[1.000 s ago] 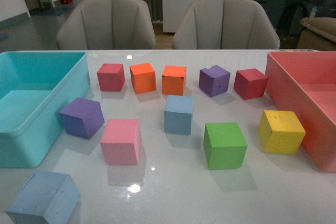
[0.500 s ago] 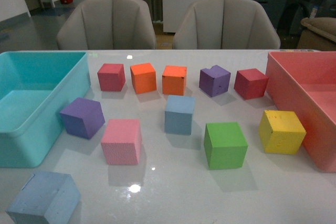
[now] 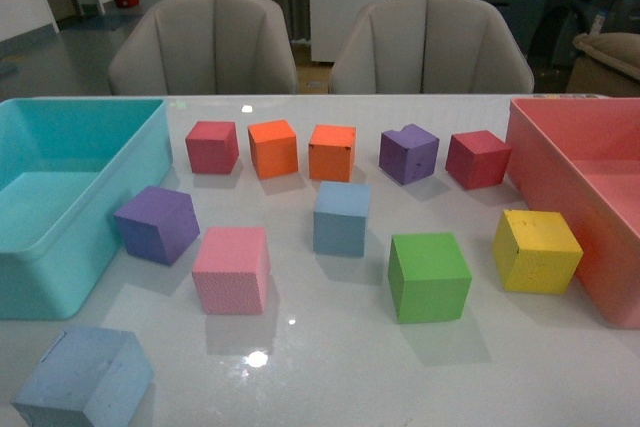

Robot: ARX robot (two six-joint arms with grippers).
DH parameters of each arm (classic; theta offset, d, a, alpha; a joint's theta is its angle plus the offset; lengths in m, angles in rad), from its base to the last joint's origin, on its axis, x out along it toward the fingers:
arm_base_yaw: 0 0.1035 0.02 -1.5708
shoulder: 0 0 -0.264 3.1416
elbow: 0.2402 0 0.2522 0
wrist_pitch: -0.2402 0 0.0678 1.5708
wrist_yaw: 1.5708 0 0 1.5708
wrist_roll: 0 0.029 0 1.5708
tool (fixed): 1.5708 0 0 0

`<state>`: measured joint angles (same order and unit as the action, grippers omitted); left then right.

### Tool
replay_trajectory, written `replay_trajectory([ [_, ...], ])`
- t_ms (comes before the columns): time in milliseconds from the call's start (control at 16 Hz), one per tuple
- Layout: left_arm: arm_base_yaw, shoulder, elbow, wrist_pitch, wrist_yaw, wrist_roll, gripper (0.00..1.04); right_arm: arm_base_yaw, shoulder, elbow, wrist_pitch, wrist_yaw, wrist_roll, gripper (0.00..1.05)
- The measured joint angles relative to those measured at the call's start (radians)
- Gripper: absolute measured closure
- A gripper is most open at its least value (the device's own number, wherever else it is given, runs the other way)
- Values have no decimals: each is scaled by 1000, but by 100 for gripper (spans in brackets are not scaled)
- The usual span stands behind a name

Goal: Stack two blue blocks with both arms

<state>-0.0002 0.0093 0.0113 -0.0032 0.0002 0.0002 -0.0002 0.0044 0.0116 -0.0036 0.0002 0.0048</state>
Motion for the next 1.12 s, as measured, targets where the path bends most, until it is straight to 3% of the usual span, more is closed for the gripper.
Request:
replay_trajectory([
  [125, 0, 0, 0, 0, 0, 0, 7, 0, 0, 0, 0, 0, 0, 62],
  [312, 0, 0, 0, 0, 0, 0, 7, 0, 0, 0, 0, 0, 0, 33],
  [438, 0, 0, 0, 0, 0, 0, 7, 0, 0, 0, 0, 0, 0, 4],
  [500, -16, 7, 7, -35, -41, 6, 7, 0, 0, 0, 0, 0, 0, 7],
  [562, -144, 103, 67, -150, -276, 19, 7, 0, 0, 0, 0, 2, 0, 7],
  [625, -261, 177, 115, -138, -439, 27, 7, 0, 0, 0, 0, -1, 0, 6],
  [688, -314, 204, 145, -99, -541, 27, 7, 0, 0, 0, 0, 0, 0, 6],
  [750, -322, 231, 173, -53, -562, 25, 7, 0, 0, 0, 0, 0, 0, 6],
  [812, -296, 307, 203, 18, -525, 18, 7, 0, 0, 0, 0, -1, 0, 6],
  [1125, -178, 855, 290, 347, -101, -20, 7, 0, 0, 0, 0, 0, 0, 6],
])
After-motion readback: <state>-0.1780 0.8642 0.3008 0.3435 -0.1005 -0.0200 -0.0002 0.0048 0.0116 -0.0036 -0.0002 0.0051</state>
